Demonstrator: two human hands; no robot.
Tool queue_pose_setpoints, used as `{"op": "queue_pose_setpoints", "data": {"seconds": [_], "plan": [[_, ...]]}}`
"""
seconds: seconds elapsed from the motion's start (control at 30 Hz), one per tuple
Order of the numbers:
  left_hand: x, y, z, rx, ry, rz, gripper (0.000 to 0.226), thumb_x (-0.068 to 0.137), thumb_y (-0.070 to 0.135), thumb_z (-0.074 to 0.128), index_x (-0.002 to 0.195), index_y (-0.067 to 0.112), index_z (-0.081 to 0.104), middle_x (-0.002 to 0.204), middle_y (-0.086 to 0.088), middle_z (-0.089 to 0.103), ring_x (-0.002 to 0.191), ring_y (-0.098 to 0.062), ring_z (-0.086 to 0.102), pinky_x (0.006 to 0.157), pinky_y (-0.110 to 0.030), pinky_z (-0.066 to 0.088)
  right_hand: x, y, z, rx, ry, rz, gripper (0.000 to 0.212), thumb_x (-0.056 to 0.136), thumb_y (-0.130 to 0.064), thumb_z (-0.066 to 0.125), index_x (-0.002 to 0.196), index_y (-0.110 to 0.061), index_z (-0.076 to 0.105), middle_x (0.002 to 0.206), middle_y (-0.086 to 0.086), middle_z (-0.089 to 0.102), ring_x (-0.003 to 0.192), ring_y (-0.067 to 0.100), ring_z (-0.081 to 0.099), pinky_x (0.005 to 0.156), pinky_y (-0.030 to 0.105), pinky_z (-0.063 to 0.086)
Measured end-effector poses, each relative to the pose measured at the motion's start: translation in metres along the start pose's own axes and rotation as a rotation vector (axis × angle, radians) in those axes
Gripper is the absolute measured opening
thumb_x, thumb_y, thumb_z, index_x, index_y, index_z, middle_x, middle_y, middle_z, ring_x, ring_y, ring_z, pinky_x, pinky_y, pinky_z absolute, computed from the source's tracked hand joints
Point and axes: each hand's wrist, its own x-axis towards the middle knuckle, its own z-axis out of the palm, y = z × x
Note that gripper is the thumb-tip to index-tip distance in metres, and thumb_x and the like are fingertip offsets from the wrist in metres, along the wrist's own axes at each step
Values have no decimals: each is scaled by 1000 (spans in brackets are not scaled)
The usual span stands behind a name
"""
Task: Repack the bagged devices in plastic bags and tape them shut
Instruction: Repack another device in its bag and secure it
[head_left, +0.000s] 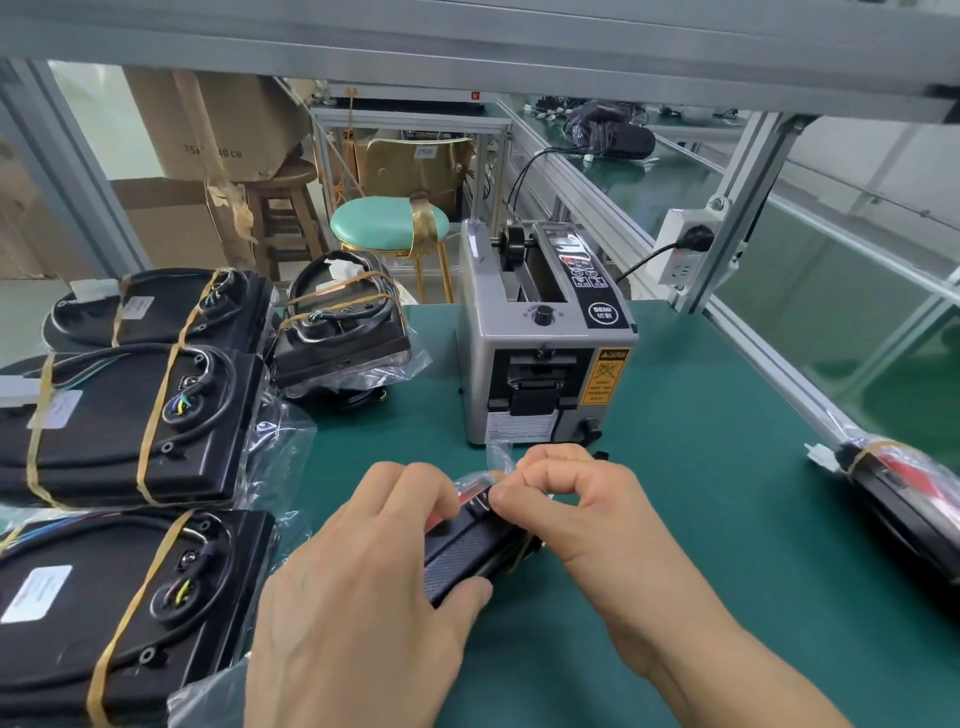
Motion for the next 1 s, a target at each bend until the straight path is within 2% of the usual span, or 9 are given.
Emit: {"op": "queue_pose_setpoints", "data": {"seconds": [0.17,0.23,0.4,0.53,0.6,0.7,0.83,0.9,1.0], "plan": [[-1,-1,1,-7,-3,2,66,26,39,92,75,32,48,67,18,51,48,-6,47,46,-8,24,2,-3,-1,-58,-41,-29,27,78,-15,72,53,-24,69,74,-20,55,76,-3,51,62,8,34],[-1,-2,2,-8,-5,4,66,27,39,92,75,33,48,67,19,50,47,-1,41,47,-7,23,3,-3,-2,-99,-42,-50,25,77,-18,72,54,-26,70,73,-22,55,77,-3,51,63,7,33],[0,-2,1,-9,-15,28,66,27,40,91,75,32,48,67,19,50,46,-6,43,45,-7,25,4,-1,-2,-133,-35,-75,20,77,-18,72,57,-21,71,71,-21,57,80,-3,52,64,5,34],[0,-3,0,-9,-20,34,65,30,41,90,77,34,46,72,21,51,47,-3,33,42,-10,24,5,-1,-1,-151,-15,-81,18,77,-18,72,59,-19,72,72,-23,56,78,-4,52,64,4,34],[0,-3,0,-18,-16,37,65,31,39,91,80,37,48,77,23,52,52,-3,38,41,-12,28,4,-1,-1,-165,-1,-80,15,76,-19,72,61,-18,73,75,-26,55,77,-5,52,63,3,34],[0,-4,2,-35,-11,44,71,34,36,93,93,44,54,83,23,53,76,-7,46,38,-21,39,3,-1,-1,-179,23,-86,19,76,-17,73,58,-21,71,74,-20,57,75,-5,52,63,4,35],[-1,-2,2,-43,-12,60,65,31,31,95,86,45,64,82,19,54,74,-8,46,34,-27,44,2,-2,3,-238,81,-88,18,72,-17,74,56,-21,68,79,-12,55,73,-6,54,63,4,36],[0,-1,3,-33,-11,70,66,30,31,95,86,45,63,81,18,56,74,-7,46,33,-28,46,5,3,1,-235,160,-57,14,70,-16,73,63,-21,63,85,-10,56,76,-4,54,64,7,38],[0,-1,5,-43,6,83,70,28,32,95,88,44,61,84,20,55,73,-7,46,35,-30,48,6,9,-4,-62,247,2,20,75,-12,66,83,-27,55,89,-8,58,85,7,54,72,19,39]]}}
